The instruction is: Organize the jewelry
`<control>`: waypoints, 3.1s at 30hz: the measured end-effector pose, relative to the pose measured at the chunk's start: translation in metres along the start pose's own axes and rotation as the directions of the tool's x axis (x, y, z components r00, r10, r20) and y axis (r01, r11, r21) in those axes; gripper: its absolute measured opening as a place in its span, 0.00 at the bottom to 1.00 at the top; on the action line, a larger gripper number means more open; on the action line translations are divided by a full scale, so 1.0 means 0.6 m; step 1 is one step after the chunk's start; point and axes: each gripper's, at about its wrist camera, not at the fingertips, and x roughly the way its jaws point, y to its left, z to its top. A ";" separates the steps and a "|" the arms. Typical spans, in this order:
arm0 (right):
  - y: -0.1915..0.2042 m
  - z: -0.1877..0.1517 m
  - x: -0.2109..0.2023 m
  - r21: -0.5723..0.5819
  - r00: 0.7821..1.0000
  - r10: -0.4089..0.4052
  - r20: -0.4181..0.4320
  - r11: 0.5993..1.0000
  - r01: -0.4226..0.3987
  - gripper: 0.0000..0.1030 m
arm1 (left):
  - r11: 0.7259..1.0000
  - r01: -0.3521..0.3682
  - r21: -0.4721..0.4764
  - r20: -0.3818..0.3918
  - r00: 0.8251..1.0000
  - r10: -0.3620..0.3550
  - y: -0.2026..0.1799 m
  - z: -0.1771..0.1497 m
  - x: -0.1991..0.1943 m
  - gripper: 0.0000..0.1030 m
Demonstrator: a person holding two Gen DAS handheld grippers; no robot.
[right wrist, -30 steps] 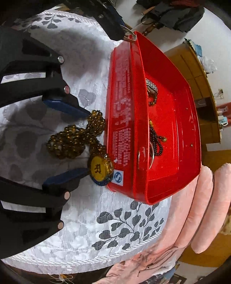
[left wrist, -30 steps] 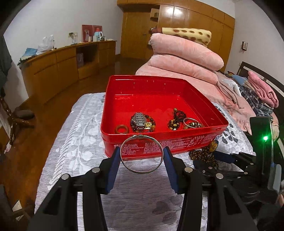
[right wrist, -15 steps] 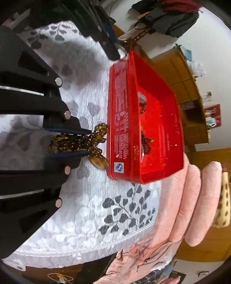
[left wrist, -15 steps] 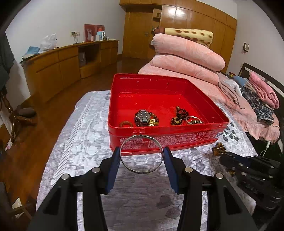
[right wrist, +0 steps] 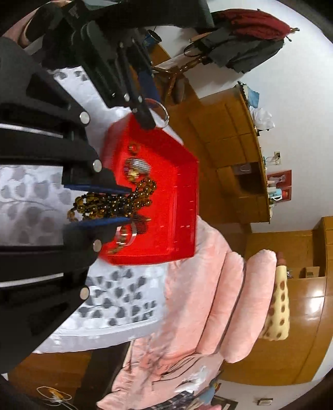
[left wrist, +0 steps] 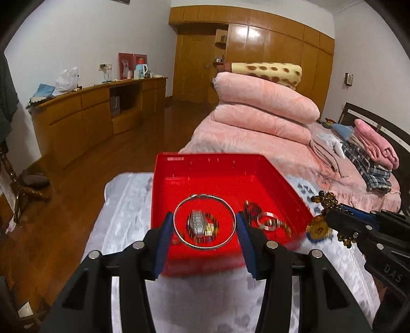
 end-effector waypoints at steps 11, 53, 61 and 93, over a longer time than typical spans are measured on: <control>-0.025 0.066 0.106 0.040 0.998 0.032 -0.052 0.999 -0.030 0.16 | 0.999 -0.036 -0.003 -0.064 0.997 0.035 0.007 0.034 0.101 0.48; -0.001 -0.078 -0.116 0.076 0.980 -0.107 0.170 0.993 0.095 0.95 | 0.995 -0.088 -0.050 0.207 0.974 0.097 0.036 -0.056 -0.176 0.93; 0.029 -0.087 -0.189 0.058 0.960 -0.117 0.253 0.993 0.105 0.95 | 0.995 -0.102 -0.023 0.298 0.949 0.104 0.022 -0.070 -0.252 0.94; 0.095 -0.109 -0.350 -0.021 0.883 -0.111 0.456 0.991 0.136 0.95 | 0.995 -0.084 0.055 0.458 0.888 0.050 -0.021 -0.104 -0.420 0.94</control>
